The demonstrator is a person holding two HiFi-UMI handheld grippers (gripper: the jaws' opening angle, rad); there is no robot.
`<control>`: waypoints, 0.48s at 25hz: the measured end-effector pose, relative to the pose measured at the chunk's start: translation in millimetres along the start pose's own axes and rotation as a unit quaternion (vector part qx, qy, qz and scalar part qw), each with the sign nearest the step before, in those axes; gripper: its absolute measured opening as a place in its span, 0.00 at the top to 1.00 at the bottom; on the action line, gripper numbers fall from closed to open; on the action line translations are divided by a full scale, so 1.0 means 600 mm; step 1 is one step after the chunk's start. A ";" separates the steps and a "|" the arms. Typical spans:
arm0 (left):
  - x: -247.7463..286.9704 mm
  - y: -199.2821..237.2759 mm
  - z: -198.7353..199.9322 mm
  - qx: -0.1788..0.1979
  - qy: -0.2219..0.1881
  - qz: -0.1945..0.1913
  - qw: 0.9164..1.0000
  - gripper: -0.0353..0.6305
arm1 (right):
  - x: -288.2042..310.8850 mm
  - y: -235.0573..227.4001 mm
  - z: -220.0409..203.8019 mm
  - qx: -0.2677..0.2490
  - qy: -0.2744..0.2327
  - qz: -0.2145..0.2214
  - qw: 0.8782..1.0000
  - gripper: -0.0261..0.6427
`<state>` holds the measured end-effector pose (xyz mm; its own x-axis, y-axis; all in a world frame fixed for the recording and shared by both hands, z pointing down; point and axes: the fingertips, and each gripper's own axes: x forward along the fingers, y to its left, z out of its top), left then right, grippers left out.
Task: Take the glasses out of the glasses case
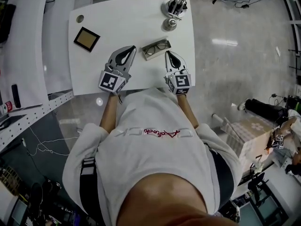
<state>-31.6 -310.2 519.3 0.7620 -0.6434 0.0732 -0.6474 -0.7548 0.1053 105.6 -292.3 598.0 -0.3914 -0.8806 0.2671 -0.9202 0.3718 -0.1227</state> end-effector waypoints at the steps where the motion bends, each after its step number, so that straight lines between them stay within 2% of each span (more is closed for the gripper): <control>1: 0.000 0.000 -0.001 -0.001 0.000 -0.002 1.000 0.91 | 0.000 0.001 -0.009 0.003 0.006 0.000 1.000 0.97; 12: -0.020 0.002 0.002 -0.001 0.003 0.008 1.000 0.91 | 0.033 0.014 -0.086 0.010 0.057 0.024 0.998 0.97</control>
<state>-41.6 -303.8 517.5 0.7518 -0.6546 0.0801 -0.6594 -0.7444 0.1053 89.4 -291.5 651.9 -0.4344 -0.8225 0.3671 -0.9005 0.4055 -0.1572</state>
